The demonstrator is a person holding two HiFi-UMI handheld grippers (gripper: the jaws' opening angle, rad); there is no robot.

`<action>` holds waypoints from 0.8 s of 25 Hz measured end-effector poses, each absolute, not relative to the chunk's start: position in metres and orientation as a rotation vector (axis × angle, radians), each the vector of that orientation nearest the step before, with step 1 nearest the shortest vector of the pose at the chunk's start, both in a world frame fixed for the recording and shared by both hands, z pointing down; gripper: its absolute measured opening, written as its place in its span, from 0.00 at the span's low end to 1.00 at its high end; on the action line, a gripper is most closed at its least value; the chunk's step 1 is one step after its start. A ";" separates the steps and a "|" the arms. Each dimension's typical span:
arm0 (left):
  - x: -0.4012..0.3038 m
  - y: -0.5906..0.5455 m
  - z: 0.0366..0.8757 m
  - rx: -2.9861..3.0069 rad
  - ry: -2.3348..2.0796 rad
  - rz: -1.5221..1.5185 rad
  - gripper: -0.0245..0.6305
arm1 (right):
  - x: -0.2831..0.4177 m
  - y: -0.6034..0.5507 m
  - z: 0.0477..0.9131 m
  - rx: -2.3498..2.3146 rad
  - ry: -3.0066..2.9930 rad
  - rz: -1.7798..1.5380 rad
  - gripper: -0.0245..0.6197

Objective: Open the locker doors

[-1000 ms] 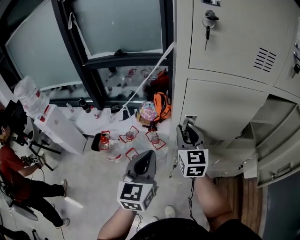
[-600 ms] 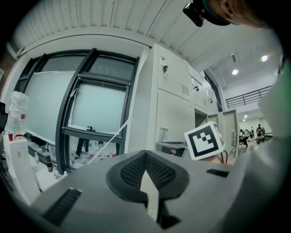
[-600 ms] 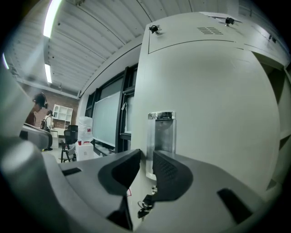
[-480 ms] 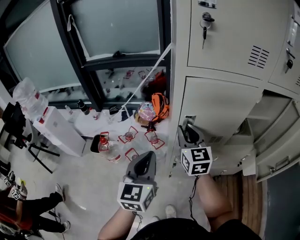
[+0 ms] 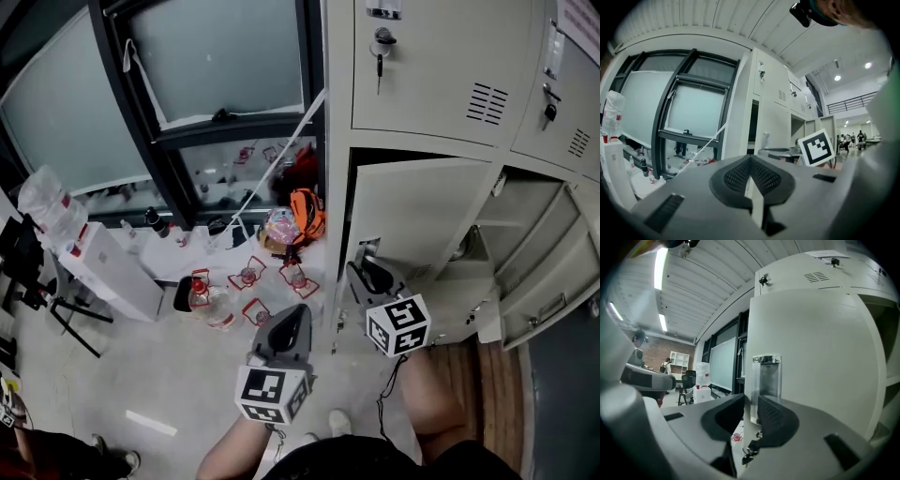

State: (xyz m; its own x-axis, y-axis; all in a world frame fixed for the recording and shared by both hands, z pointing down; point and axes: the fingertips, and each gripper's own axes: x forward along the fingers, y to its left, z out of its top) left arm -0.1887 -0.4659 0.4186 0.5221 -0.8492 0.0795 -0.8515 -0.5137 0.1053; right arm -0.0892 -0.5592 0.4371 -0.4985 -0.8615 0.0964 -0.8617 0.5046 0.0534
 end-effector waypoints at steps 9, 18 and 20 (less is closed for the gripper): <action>-0.168 -0.444 0.413 2.681 -1.384 0.020 0.04 | -0.081 -0.521 0.436 1.387 -2.699 -0.013 0.18; -0.160 -0.427 0.410 2.726 -1.311 0.014 0.04 | -0.069 -0.491 0.436 1.348 -2.726 -0.025 0.19; -0.159 -0.423 0.409 2.735 -1.297 0.013 0.04 | -0.068 -0.486 0.436 1.366 -2.713 -0.027 0.19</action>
